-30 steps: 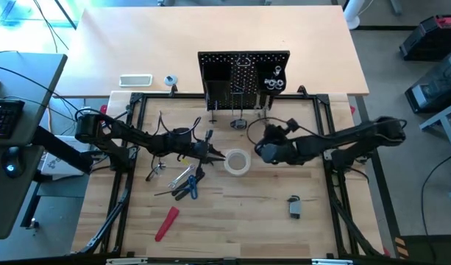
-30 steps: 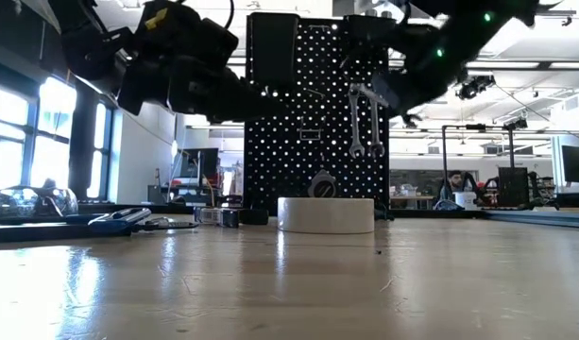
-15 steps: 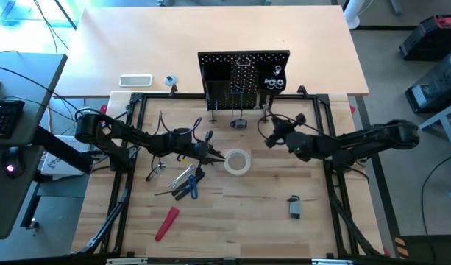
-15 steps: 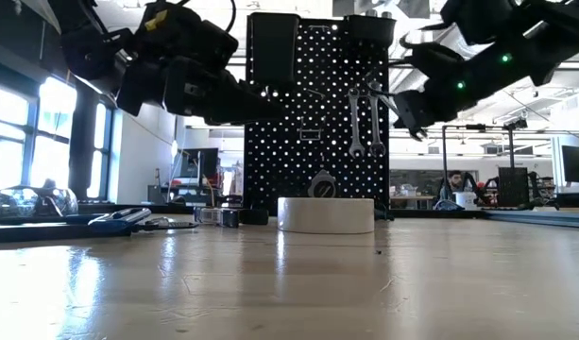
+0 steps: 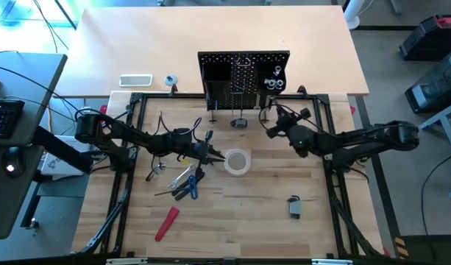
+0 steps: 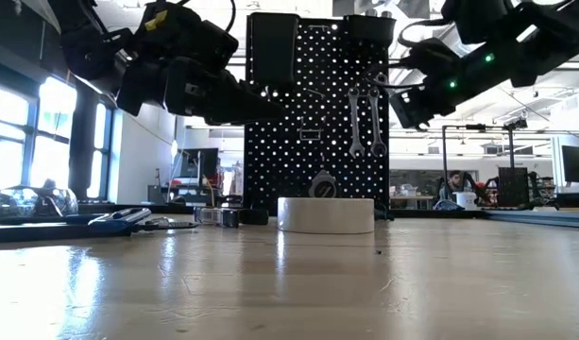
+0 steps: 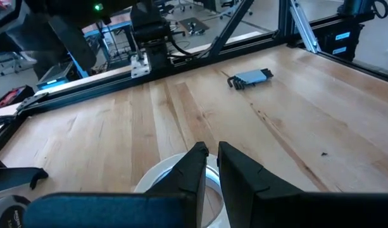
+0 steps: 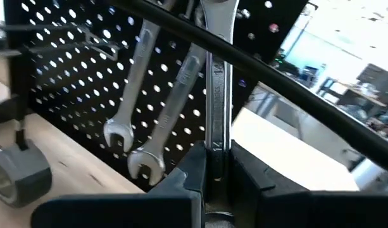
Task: Hang tools onto peg board
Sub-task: Hang the silver wrench on the peg board
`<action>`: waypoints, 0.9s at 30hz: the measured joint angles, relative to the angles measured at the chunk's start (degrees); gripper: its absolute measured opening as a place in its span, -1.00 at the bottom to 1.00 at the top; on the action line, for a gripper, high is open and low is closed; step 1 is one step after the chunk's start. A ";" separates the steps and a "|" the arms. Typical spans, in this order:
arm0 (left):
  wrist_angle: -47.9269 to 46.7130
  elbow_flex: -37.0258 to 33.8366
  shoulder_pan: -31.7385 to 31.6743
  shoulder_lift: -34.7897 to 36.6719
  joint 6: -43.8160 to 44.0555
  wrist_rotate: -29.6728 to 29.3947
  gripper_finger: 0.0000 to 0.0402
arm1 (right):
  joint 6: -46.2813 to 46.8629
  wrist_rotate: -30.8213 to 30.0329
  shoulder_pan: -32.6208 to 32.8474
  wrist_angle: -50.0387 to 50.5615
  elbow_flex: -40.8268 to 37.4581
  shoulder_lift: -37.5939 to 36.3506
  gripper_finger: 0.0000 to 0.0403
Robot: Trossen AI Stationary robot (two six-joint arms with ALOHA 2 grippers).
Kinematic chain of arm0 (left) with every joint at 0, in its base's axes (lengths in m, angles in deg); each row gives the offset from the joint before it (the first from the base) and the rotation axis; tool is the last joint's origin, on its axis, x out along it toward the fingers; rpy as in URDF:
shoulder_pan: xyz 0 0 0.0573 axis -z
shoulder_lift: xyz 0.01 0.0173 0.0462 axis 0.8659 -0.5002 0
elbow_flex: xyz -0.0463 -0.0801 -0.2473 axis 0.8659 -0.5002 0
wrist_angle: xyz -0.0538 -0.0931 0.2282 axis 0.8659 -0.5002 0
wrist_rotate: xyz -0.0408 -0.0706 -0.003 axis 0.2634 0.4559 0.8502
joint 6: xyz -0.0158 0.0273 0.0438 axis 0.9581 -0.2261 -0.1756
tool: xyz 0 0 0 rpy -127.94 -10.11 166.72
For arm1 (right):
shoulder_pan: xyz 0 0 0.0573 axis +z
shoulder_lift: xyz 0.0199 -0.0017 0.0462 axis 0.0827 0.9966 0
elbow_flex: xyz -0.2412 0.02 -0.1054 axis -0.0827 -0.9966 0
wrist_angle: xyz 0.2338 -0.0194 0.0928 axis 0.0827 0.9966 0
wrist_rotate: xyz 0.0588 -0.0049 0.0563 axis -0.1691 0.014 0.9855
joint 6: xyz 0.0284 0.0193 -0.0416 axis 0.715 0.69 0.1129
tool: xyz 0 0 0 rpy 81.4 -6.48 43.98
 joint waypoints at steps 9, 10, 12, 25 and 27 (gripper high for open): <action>0.07 0.00 -0.04 0.00 0.00 -0.19 -0.83 | -7.37 5.28 -0.11 -14.94 0.00 7.49 -0.85; 0.06 0.00 -0.04 0.00 0.00 -0.29 -0.83 | -7.89 5.29 -0.16 -16.24 0.00 8.71 -0.85; 0.03 0.00 -0.07 0.00 0.08 -0.30 -0.83 | -8.66 5.22 -0.52 -18.60 0.00 10.88 -0.85; -0.02 0.02 -0.13 0.00 0.49 -0.61 -0.83 | -12.67 6.32 -3.21 -28.83 0.24 16.61 -0.85; -0.02 0.02 -0.13 0.00 0.48 -0.91 -0.83 | -12.42 7.34 -3.84 -28.23 1.01 16.96 -0.85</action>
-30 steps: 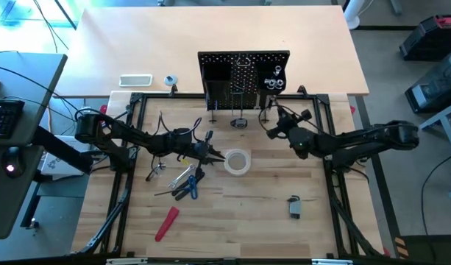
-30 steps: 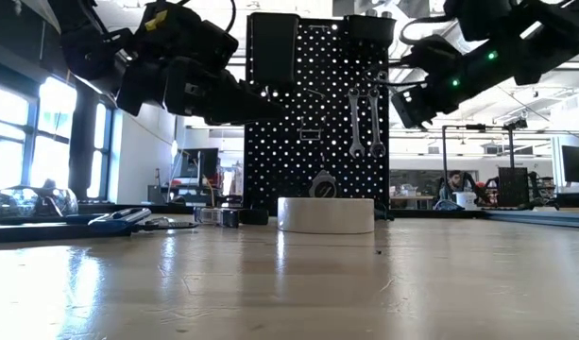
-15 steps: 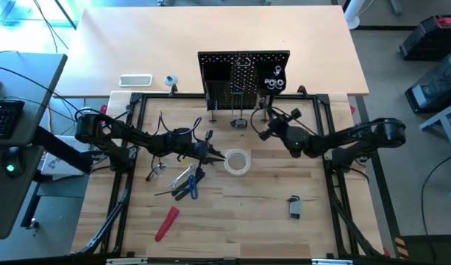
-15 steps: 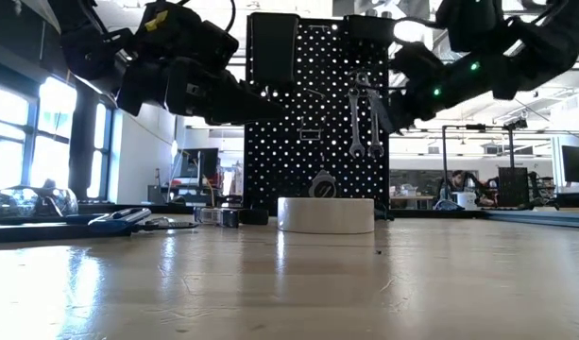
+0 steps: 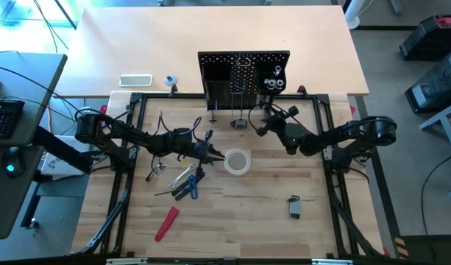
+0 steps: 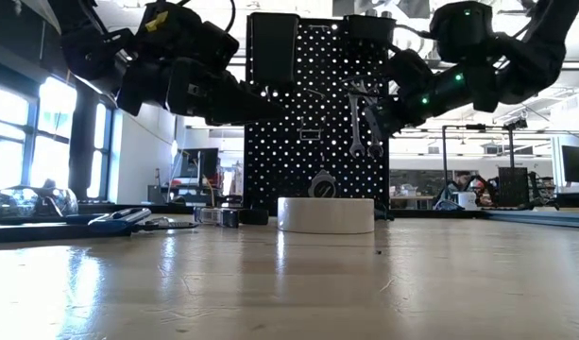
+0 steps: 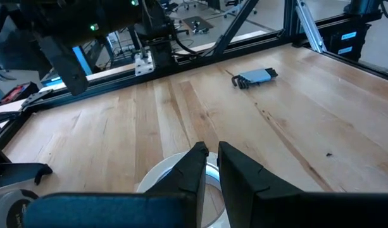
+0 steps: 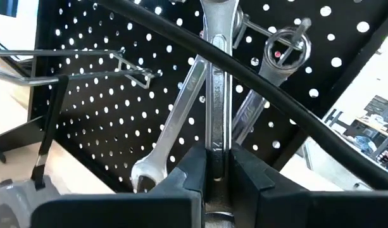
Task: Hang tools onto peg board
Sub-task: Hang the silver wrench on the peg board
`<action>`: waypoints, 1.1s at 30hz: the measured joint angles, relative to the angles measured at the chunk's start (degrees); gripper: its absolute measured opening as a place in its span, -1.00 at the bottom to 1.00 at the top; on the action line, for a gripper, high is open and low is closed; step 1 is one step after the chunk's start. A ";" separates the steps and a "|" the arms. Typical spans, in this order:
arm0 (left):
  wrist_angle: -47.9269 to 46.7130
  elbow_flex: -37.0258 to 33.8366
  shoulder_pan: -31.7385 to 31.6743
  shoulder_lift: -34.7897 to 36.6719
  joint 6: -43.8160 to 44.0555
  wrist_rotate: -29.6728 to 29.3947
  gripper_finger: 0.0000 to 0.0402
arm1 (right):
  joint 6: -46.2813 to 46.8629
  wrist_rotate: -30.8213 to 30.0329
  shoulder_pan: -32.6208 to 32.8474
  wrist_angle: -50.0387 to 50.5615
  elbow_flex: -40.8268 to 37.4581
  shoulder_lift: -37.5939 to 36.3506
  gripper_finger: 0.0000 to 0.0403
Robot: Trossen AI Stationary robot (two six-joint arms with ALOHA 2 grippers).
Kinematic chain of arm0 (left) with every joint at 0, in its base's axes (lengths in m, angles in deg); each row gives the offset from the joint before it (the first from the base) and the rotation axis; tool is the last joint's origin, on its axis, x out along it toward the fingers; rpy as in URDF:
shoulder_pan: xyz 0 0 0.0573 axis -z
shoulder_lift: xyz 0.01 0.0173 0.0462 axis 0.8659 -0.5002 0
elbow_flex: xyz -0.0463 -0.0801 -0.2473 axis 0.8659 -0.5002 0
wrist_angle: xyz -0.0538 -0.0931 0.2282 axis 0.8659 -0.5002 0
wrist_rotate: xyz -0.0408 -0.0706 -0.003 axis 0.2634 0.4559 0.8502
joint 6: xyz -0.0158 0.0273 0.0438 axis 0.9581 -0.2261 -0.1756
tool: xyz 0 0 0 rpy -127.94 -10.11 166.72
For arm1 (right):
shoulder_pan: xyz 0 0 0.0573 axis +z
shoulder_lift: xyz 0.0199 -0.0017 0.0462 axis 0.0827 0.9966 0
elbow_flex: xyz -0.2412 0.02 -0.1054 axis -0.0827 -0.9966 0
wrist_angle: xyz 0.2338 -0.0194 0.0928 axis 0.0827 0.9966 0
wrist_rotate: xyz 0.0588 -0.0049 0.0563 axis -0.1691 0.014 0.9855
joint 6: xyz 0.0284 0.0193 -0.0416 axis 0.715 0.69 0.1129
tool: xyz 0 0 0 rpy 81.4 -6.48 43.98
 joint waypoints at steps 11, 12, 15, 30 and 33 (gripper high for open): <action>-0.02 0.02 0.00 0.00 0.00 -0.03 -0.83 | 0.39 0.92 -2.17 4.24 2.75 0.06 -0.85; -0.01 0.02 -0.01 0.00 0.00 0.00 -0.83 | 0.42 0.66 -2.17 4.51 2.75 0.06 -0.85; -0.02 0.02 -0.02 0.00 -0.05 0.00 -0.83 | 0.94 0.42 -2.17 4.90 2.68 0.06 -0.85; -0.07 0.02 0.00 0.00 -0.51 0.02 -0.83 | 5.80 0.63 -4.34 7.39 2.64 0.08 -0.86; -0.08 0.02 0.00 0.00 -0.51 0.02 -0.83 | 6.97 2.30 -5.35 7.66 2.64 0.08 -0.82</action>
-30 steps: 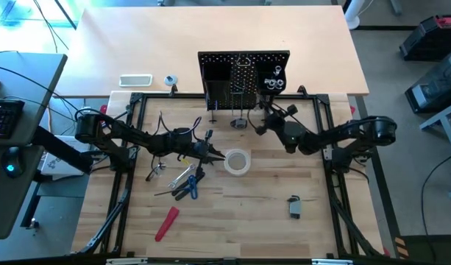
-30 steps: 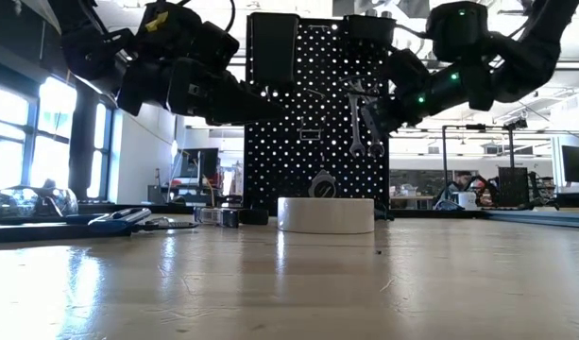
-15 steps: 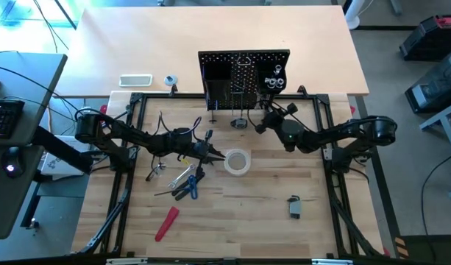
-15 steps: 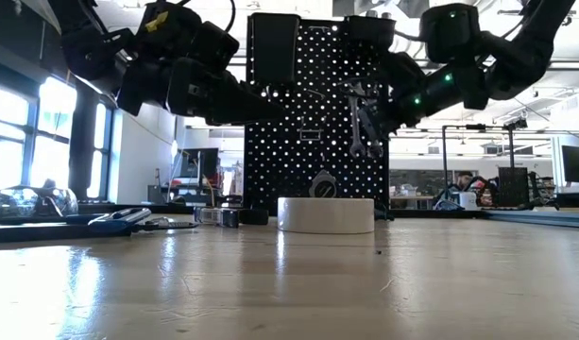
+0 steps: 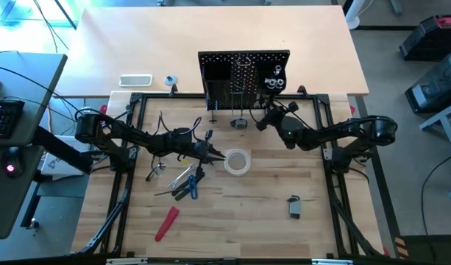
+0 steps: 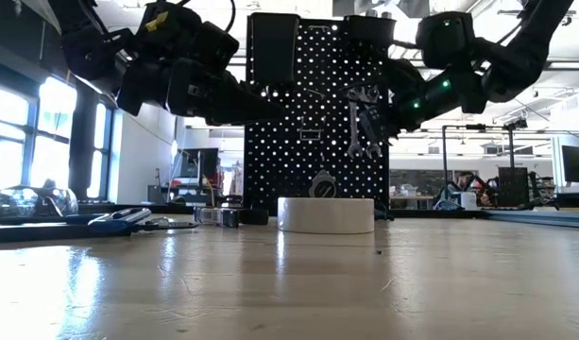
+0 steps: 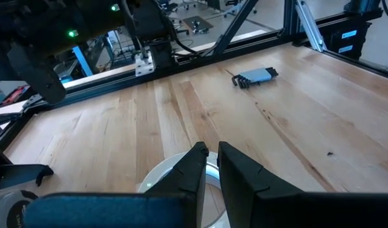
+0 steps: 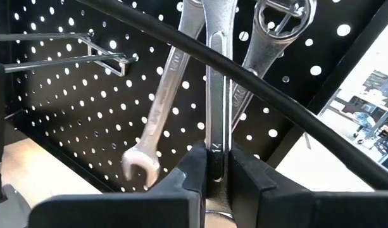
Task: Hang tools onto peg board
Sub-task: Hang the silver wrench on the peg board
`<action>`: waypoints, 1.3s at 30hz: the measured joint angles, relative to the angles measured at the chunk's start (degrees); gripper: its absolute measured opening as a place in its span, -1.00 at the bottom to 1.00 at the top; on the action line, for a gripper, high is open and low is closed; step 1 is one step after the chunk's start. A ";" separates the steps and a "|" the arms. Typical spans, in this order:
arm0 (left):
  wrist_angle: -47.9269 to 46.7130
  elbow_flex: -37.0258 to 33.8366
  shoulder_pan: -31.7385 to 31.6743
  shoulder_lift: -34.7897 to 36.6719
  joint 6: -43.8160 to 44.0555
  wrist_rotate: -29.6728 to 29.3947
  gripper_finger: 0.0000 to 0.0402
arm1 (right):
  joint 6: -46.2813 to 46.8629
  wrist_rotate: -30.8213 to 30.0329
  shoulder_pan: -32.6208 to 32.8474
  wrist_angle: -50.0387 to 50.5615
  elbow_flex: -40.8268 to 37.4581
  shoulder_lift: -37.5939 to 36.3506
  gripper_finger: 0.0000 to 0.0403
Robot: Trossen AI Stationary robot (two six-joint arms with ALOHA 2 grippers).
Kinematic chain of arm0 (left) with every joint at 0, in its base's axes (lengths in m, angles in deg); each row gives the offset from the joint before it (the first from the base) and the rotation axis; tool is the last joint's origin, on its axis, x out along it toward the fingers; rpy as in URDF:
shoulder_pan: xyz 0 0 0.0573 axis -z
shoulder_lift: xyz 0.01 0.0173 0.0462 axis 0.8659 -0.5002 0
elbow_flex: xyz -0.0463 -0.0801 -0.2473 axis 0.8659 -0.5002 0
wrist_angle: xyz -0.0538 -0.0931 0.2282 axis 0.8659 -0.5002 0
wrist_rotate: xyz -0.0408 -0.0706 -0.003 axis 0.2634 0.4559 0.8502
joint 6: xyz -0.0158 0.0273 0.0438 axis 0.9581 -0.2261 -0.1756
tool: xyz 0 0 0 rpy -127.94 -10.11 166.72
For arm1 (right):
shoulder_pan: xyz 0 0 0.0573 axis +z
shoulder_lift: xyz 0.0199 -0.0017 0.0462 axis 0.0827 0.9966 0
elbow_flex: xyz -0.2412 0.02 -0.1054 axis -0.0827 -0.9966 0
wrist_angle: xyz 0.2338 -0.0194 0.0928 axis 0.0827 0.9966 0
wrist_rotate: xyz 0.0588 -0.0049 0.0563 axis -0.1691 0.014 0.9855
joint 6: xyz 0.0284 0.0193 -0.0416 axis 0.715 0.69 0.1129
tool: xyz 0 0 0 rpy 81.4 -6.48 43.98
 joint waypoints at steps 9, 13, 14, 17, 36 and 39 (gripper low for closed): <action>0.35 0.00 0.00 0.00 -0.02 0.00 -0.83 | -0.10 1.11 -0.40 0.15 0.00 0.00 -0.83; 0.46 0.00 0.00 0.00 -0.02 -0.24 -0.83 | 1.31 2.68 -1.37 0.48 0.00 0.00 -0.81; 0.46 0.00 0.00 0.00 -0.02 -0.24 -0.83 | 2.02 3.49 -1.64 0.78 0.00 0.00 -0.80; 0.44 0.00 0.00 0.00 0.06 -0.28 -0.83 | 4.16 5.56 -2.39 1.93 0.02 -0.02 -0.80; 0.25 0.00 -0.07 0.00 0.48 -0.44 -0.83 | 3.07 1.59 0.59 3.29 -0.04 0.00 -0.20; -0.44 0.00 -0.07 0.00 0.48 -0.52 -0.83 | 3.06 0.08 2.20 3.84 -0.04 0.00 -0.10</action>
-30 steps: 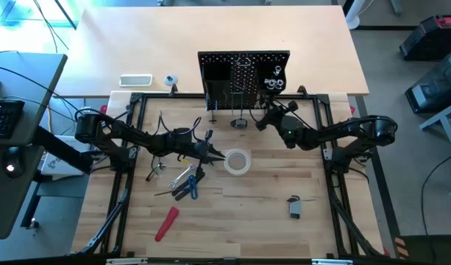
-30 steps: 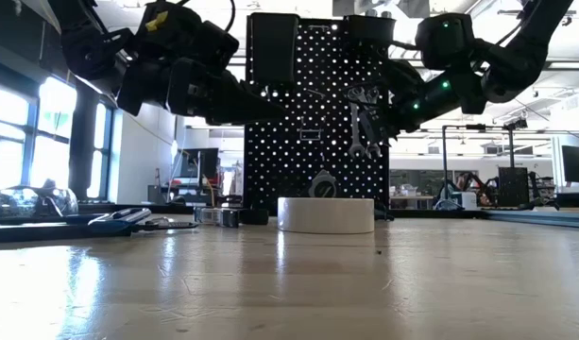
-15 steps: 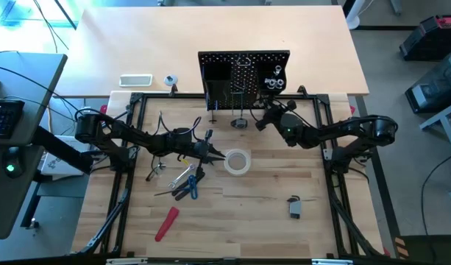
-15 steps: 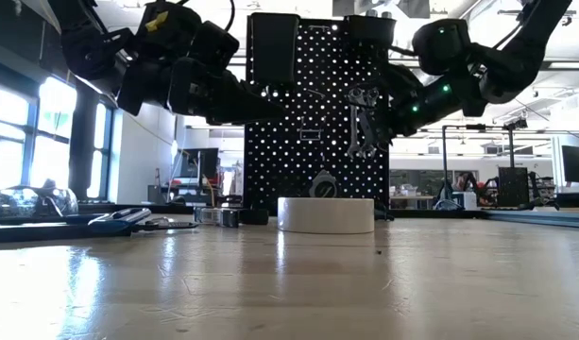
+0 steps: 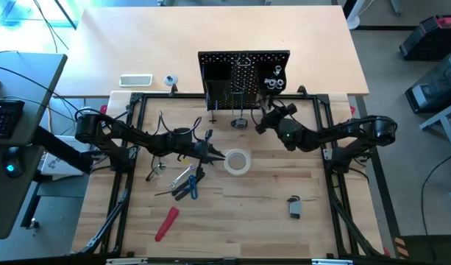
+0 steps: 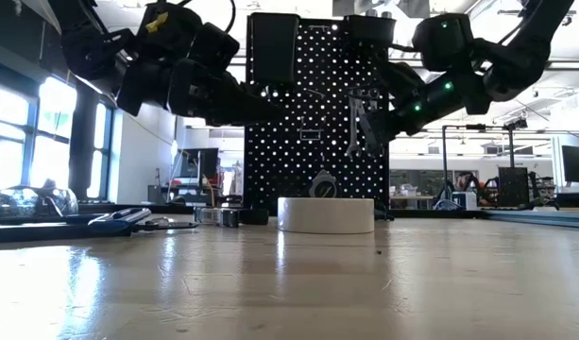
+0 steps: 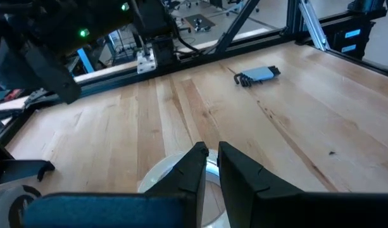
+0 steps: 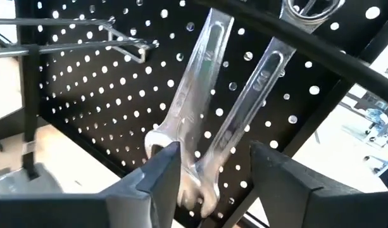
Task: Hang tools onto peg board
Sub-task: Hang the silver wrench on the peg board
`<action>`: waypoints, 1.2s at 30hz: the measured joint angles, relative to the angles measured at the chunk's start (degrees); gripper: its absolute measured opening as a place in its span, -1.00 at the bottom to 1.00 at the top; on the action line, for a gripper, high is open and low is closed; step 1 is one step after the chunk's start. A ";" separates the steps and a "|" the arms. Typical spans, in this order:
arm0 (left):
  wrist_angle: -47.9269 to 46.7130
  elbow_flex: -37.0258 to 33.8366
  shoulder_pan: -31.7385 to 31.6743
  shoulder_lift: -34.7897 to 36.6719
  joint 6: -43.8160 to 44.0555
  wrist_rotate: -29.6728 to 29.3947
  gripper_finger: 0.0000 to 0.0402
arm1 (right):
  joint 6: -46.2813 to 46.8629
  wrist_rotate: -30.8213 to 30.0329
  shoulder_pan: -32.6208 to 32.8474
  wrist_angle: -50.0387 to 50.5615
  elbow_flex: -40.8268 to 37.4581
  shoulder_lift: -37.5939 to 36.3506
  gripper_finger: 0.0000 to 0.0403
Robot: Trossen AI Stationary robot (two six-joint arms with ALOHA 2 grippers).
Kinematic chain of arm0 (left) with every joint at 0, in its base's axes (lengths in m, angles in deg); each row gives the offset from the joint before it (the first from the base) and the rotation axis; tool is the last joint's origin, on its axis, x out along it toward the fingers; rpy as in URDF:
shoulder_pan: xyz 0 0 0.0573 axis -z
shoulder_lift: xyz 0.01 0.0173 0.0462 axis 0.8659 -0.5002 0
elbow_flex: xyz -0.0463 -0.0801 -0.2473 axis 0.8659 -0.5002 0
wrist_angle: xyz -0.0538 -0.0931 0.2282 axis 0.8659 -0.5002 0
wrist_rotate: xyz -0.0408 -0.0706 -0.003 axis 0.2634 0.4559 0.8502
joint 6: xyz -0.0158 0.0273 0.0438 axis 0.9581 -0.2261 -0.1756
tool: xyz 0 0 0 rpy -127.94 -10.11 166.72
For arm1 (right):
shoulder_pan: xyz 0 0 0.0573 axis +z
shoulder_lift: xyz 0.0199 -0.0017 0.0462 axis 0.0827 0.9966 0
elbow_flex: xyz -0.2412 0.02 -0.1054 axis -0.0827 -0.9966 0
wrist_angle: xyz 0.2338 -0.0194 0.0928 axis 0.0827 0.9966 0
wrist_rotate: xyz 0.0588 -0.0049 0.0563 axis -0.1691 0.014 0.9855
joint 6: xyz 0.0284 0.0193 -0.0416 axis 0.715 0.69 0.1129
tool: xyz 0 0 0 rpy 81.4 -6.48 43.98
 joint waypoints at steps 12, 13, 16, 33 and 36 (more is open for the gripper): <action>-12.23 0.00 0.04 3.81 -0.45 -4.49 -0.81 | -0.02 -11.20 9.69 5.41 0.00 0.00 -0.06; -13.93 0.00 0.04 4.81 -0.46 -5.20 -0.80 | -0.01 -12.13 10.45 5.74 0.00 0.00 -0.06; -20.86 0.00 0.03 8.48 -0.48 -7.45 -0.75 | 0.40 -14.18 12.93 6.18 0.00 0.00 -0.06; -59.76 0.00 0.20 16.63 12.30 -8.92 -0.66 | 5.65 -14.51 23.35 10.10 0.00 0.00 -0.06; -62.80 0.00 0.69 16.51 14.12 -8.34 -0.66 | 6.32 -14.53 24.41 11.17 0.02 -0.01 -0.06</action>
